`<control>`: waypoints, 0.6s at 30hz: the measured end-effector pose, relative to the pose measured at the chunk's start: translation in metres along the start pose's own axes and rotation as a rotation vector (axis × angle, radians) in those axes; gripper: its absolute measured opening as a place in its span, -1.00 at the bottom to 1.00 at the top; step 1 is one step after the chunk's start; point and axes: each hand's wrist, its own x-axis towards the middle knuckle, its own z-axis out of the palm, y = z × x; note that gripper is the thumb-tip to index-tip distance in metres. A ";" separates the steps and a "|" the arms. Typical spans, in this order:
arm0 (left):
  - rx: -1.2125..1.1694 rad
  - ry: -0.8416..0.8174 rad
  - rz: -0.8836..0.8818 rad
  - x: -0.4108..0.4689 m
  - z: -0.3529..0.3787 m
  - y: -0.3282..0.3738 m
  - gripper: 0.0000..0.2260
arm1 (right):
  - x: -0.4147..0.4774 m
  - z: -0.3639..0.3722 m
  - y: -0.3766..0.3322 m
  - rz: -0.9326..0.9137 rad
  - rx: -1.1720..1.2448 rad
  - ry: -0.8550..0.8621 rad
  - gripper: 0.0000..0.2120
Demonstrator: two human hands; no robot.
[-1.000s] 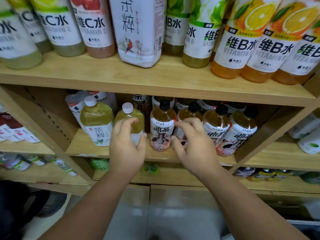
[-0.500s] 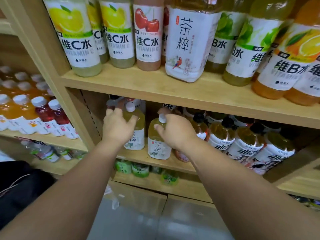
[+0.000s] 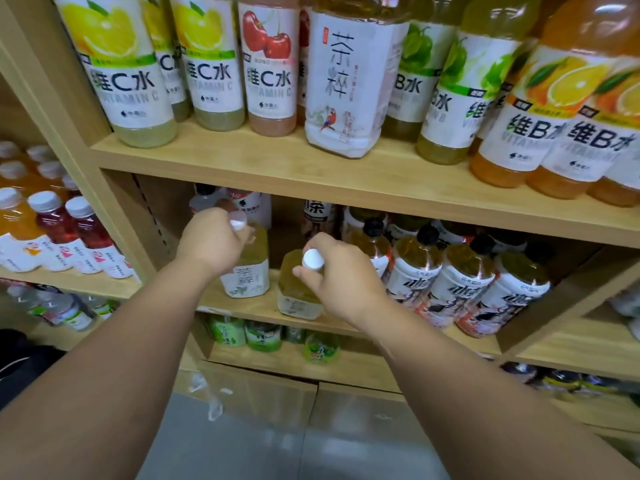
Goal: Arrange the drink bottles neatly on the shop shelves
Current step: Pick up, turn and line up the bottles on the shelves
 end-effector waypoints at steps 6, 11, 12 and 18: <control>-0.035 0.164 0.167 -0.051 0.009 0.006 -0.71 | -0.031 -0.016 0.023 0.056 0.123 0.082 -0.77; -0.080 0.145 0.202 -0.081 0.002 0.025 -0.76 | -0.052 -0.034 0.041 0.085 0.144 0.054 -0.77; -0.093 0.141 0.195 -0.089 -0.001 0.031 -0.76 | -0.056 -0.037 0.044 0.079 0.157 0.050 -0.78; -0.100 0.108 0.207 -0.131 -0.016 0.076 -0.77 | -0.083 -0.067 0.075 0.089 0.257 0.013 -0.82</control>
